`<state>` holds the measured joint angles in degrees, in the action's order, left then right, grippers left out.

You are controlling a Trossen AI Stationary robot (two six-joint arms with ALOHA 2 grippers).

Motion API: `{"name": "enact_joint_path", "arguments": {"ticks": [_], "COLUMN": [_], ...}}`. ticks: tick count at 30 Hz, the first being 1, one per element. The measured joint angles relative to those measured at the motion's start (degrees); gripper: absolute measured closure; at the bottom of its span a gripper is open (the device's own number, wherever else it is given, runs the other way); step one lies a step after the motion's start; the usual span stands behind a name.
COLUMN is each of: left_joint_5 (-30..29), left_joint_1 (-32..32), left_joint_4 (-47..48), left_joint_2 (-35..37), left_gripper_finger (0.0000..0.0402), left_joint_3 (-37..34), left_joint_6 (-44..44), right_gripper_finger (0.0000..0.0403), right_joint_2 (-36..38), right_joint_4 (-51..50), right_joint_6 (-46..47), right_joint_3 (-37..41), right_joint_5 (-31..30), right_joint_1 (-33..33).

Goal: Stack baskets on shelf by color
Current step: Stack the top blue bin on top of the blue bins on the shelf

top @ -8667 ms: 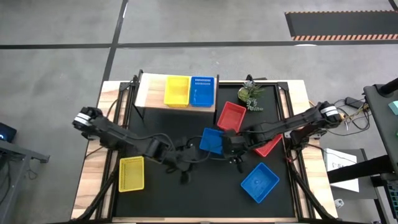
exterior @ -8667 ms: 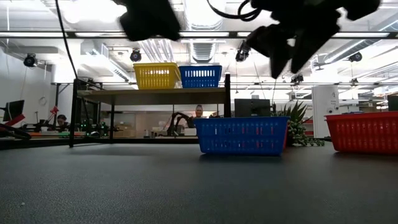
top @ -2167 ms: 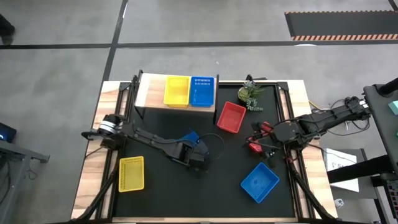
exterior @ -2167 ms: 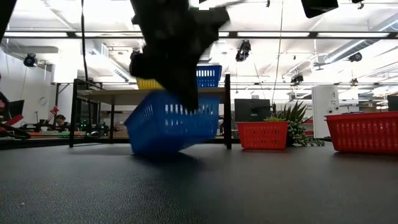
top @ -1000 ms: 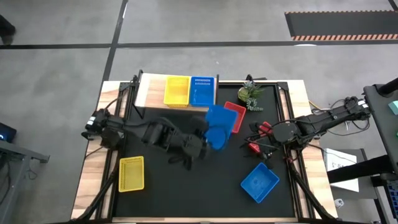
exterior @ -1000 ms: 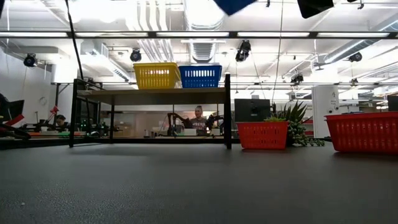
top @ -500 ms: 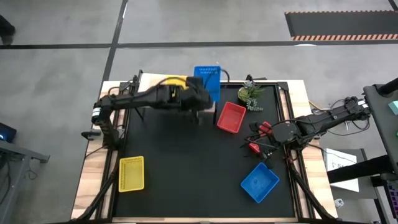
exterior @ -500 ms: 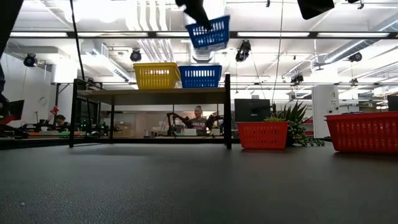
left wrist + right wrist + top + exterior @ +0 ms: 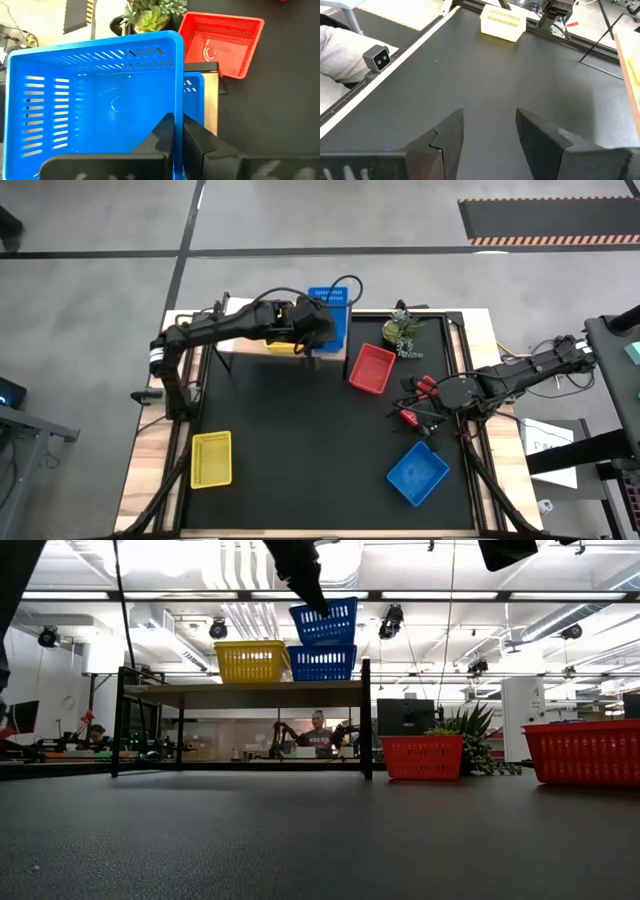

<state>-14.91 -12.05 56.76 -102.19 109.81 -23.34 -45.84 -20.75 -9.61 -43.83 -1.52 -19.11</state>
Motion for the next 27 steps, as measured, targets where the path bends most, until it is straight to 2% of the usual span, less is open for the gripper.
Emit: {"name": "enact_joint_path", "arguments": {"ticks": [4, 27], "left_joint_5": [1.52, 1.81], "left_joint_1": [0.04, 0.04], "left_joint_4": [0.7, 1.26], "left_joint_2": [-0.15, -0.15], "left_gripper_finger": [0.0401, 0.0401], "left_joint_3": [-0.31, -0.73], "left_joint_6": [0.39, 0.51], "right_gripper_finger": [0.0232, 0.0232], "right_joint_2": [0.0, 0.0], "right_joint_4": [-0.04, -0.07], "right_joint_6": [0.0, 0.18], "right_joint_3": [0.0, 0.0], "right_joint_5": [0.0, -0.05], "right_joint_1": [0.0, 0.0]}}
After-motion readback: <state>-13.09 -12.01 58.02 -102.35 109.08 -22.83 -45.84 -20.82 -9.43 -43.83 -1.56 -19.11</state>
